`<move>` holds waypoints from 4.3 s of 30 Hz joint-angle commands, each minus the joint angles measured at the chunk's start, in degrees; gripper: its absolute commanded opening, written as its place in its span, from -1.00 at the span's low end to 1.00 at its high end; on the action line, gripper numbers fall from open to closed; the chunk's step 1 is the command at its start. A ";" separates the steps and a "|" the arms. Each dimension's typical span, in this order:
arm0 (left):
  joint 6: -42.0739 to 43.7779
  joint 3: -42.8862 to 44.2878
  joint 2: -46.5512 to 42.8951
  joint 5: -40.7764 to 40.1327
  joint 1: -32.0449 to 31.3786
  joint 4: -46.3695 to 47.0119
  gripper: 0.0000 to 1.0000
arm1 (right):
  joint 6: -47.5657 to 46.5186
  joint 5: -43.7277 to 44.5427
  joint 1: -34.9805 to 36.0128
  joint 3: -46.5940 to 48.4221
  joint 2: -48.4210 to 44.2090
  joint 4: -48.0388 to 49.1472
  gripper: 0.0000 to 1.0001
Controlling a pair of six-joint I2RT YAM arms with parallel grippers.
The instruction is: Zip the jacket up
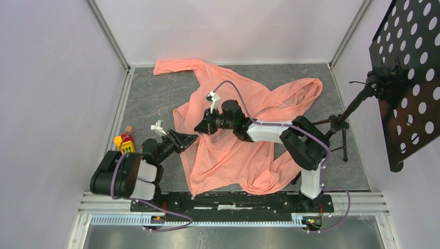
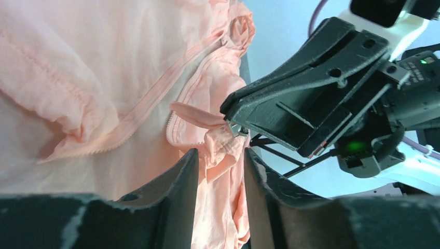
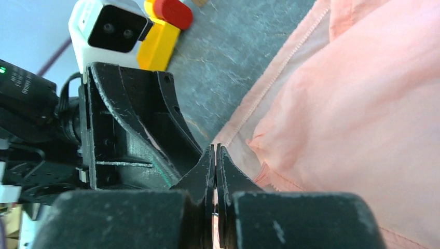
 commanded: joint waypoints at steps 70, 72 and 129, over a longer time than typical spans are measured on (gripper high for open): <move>10.50 -4.11 -29.81 -3.19 -8.24 -15.10 -0.76 | 41.20 -11.94 -2.12 -7.46 5.09 43.72 -0.99; 11.05 -4.09 -31.07 -3.78 -8.28 -16.91 -0.84 | 39.99 -11.84 -1.91 -7.37 4.97 42.49 -0.99; 20.94 -4.86 -50.79 -3.81 -8.46 -39.03 -0.96 | -40.13 -29.26 -0.69 0.69 -5.53 -11.83 0.26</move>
